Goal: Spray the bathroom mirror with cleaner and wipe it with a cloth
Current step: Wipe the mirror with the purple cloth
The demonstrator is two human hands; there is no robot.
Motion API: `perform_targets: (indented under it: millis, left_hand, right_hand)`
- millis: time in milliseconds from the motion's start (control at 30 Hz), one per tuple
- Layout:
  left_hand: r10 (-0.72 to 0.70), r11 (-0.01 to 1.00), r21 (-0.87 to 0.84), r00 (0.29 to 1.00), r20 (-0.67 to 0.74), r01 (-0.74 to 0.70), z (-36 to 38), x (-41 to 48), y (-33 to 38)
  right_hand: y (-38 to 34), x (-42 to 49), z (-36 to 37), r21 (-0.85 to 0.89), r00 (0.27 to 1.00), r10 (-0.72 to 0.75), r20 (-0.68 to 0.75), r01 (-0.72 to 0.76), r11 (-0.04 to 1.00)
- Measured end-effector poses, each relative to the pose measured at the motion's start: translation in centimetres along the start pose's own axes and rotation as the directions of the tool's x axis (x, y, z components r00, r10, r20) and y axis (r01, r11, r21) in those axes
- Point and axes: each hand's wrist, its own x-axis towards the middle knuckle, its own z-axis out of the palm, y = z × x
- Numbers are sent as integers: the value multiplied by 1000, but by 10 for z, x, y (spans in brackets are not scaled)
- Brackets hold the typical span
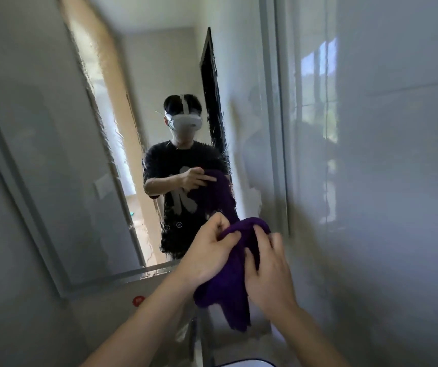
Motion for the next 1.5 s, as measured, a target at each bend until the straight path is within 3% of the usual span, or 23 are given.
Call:
perform_targets:
  millis: [100, 200, 333, 467, 600, 767, 867, 933, 1000, 1200, 1500]
  left_hand:
    - [70, 998, -6, 998, 7, -70, -2, 14, 12]
    - [133, 991, -1, 991, -1, -133, -9, 24, 19]
    - [205, 978, 39, 978, -40, -204, -21, 37, 21]
    - [246, 968, 84, 964, -100, -238, -26, 54, 25]
    - [356, 916, 249, 922, -149, -314, -34, 85, 39]
    - [523, 718, 596, 844, -119, -360, -48, 129, 52]
    - [644, 474, 800, 765, -30, -368, -57, 154, 52]
    - [655, 301, 909, 756, 21, -287, -62, 171, 50]
    - [633, 194, 955, 772, 52, -223, -66, 185, 48]
    - [559, 106, 991, 829, 8, -81, -87, 211, 55]
    - [451, 35, 999, 893, -13, -3, -163, 245, 120]
  right_hand:
    - [-1, 14, 6, 205, 1000, 9, 26, -14, 979]
    - [2, 30, 7, 249, 996, -63, 64, 45, 967]
    - [13, 57, 6, 10, 975, -215, 49, 215, 977]
    - [21, 99, 5, -282, 952, -305, -41, 281, 917]
    - [14, 150, 3, -394, 921, -380, -79, 322, 861]
    - [7, 199, 9, -452, 922, -374, -103, 291, 843]
    - [13, 221, 17, -450, 929, -356, -106, 274, 850]
    - [15, 235, 23, -442, 940, -330, -91, 258, 859]
    - [16, 248, 30, -451, 953, -296, -57, 240, 860]
    - [21, 275, 47, -482, 984, -175, -30, 139, 865]
    - [0, 330, 21, -553, 965, -252, -77, 168, 816]
